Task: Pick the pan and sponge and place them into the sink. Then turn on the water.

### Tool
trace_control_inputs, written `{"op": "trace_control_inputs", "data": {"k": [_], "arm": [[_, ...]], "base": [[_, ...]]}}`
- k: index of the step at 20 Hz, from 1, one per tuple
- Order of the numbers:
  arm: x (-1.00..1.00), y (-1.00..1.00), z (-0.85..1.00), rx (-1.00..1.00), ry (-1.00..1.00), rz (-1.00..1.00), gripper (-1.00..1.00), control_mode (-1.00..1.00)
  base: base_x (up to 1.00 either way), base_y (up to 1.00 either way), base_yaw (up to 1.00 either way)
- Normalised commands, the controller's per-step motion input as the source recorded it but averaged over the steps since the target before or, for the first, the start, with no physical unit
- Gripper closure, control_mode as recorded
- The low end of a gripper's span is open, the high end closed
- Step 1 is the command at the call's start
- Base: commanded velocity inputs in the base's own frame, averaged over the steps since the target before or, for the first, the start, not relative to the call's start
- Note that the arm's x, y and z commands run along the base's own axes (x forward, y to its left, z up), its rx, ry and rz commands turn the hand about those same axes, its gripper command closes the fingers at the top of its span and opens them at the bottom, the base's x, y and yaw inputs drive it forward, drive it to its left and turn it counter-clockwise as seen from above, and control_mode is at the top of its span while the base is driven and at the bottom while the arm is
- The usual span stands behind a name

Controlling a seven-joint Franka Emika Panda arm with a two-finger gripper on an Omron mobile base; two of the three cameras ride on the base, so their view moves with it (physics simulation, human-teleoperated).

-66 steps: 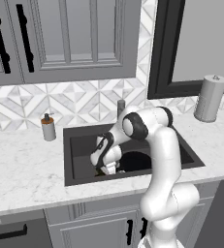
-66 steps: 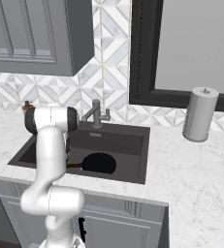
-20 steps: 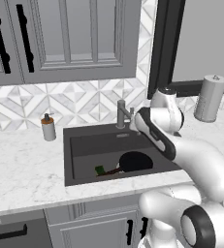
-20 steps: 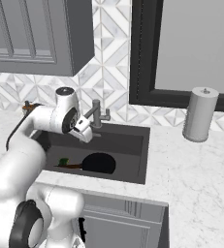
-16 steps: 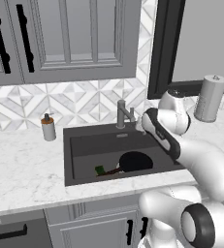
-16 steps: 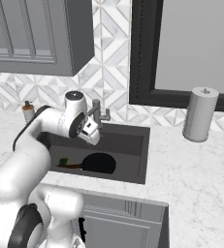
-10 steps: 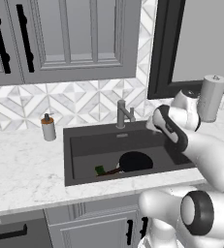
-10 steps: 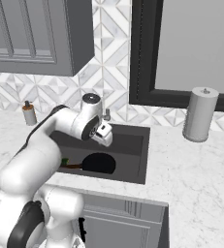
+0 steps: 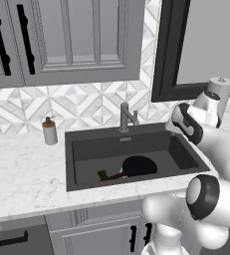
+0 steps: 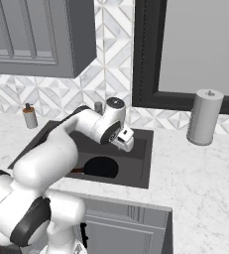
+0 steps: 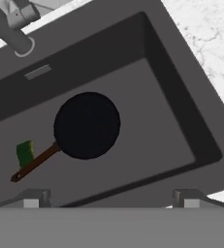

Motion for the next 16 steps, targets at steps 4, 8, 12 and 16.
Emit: {"op": "trace_control_inputs", "data": {"k": [4,8,12,16], "arm": [[0.00,-0.01,0.00,0.00,0.00,0.00,-1.00,-1.00],[0.00,0.00,0.00,0.00,0.00,0.00,-1.00,-1.00],[0.06,0.01,-0.03,0.00,0.00,0.00,-1.00,-1.00],[0.24,0.09,-0.10,0.03,-0.01,0.00,-1.00,-1.00]], "base": [[0.00,0.00,0.00],[0.00,0.00,0.00],[0.00,0.00,0.00],[0.00,0.00,0.00]]}}
